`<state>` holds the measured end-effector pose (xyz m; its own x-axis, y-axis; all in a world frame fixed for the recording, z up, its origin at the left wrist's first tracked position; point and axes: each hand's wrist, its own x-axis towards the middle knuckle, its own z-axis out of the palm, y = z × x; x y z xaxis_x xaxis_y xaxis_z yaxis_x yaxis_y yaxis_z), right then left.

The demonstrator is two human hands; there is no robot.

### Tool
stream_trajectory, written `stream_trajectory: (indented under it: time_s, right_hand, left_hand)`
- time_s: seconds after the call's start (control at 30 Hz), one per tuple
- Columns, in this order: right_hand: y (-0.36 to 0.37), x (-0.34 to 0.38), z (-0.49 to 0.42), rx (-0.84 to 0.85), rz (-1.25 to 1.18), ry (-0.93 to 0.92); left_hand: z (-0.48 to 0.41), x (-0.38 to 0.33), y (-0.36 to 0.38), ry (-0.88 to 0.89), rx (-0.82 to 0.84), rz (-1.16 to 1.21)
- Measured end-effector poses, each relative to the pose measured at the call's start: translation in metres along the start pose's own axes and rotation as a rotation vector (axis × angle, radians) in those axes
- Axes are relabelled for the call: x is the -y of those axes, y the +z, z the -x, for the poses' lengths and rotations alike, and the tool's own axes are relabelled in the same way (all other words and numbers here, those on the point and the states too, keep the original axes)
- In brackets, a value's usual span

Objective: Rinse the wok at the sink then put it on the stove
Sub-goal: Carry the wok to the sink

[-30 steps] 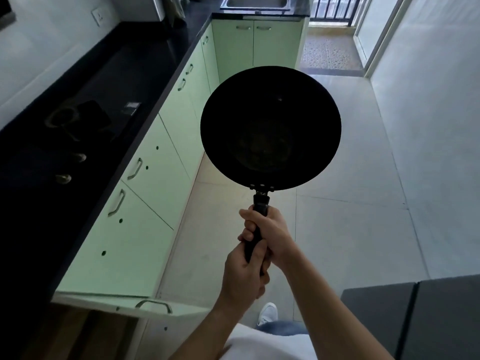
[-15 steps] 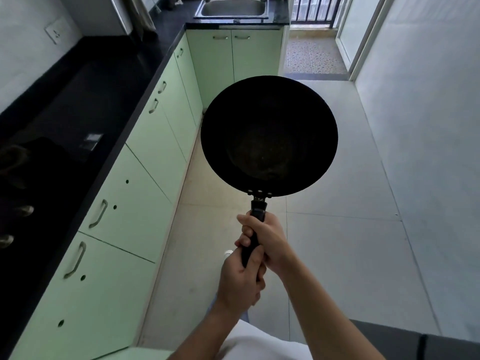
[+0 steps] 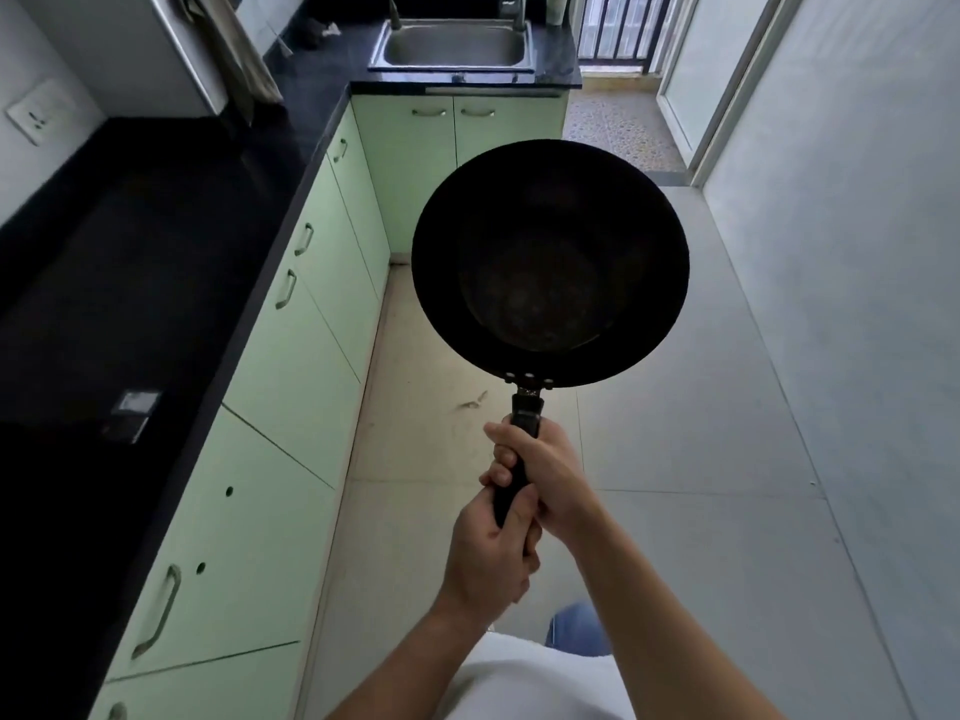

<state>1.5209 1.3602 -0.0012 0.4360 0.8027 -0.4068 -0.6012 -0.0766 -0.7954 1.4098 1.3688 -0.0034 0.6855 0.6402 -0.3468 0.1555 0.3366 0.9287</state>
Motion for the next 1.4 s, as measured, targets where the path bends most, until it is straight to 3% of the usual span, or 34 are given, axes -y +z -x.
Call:
stream_trajectory:
  time_s: [0.4,0.9,1.4]
  right_hand:
    - [-0.010,0.059,-0.170,0.027,-0.048,0.052]
    - [-0.050,0.227,-0.402,0.176,0.017,0.109]
    - [0.001,0.264,-0.588,0.193,0.039,0.179]
  left_hand:
    - [-0.170,-0.041,-0.011,0.004,-0.053,-0.036]
    - [-0.421,-0.148,0.045,0.040,-0.231,-0.022]
    - [-0.590,-0.200,-0.025,-0.023,-0.307,0.086]
